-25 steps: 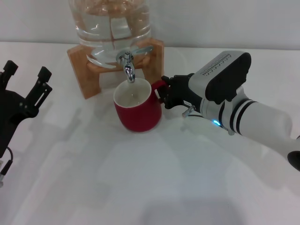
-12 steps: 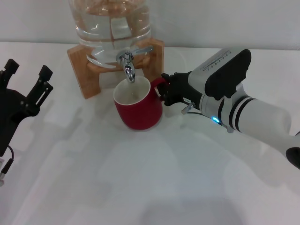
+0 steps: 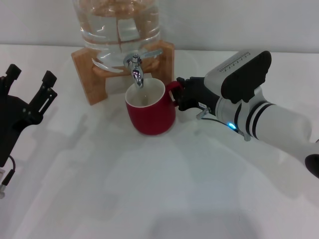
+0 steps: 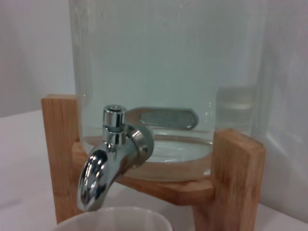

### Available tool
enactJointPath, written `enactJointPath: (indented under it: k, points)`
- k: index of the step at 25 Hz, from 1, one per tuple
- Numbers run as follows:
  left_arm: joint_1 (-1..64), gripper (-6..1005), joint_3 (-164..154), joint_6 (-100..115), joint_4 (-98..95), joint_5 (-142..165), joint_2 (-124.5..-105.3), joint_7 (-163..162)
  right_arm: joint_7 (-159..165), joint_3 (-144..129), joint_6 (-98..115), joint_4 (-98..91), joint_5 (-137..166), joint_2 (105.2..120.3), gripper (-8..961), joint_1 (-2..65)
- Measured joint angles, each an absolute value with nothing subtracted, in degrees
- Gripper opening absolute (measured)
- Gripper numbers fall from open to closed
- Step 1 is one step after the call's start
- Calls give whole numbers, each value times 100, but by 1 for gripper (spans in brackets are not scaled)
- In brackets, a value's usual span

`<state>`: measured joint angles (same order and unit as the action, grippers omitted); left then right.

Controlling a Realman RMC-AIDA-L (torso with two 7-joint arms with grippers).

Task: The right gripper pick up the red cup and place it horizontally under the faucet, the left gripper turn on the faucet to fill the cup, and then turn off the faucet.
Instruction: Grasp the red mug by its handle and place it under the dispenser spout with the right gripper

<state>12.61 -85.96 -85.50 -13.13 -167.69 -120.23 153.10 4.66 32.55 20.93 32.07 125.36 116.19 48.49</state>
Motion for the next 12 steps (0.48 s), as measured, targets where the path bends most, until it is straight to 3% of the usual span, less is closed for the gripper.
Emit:
enactJointPath:
  k: [12]
  points:
    - [1257,875,-8596,-8552,-1309,-16769,-12023,15310,432,3120,2114,3222,12580,11619,178,4837]
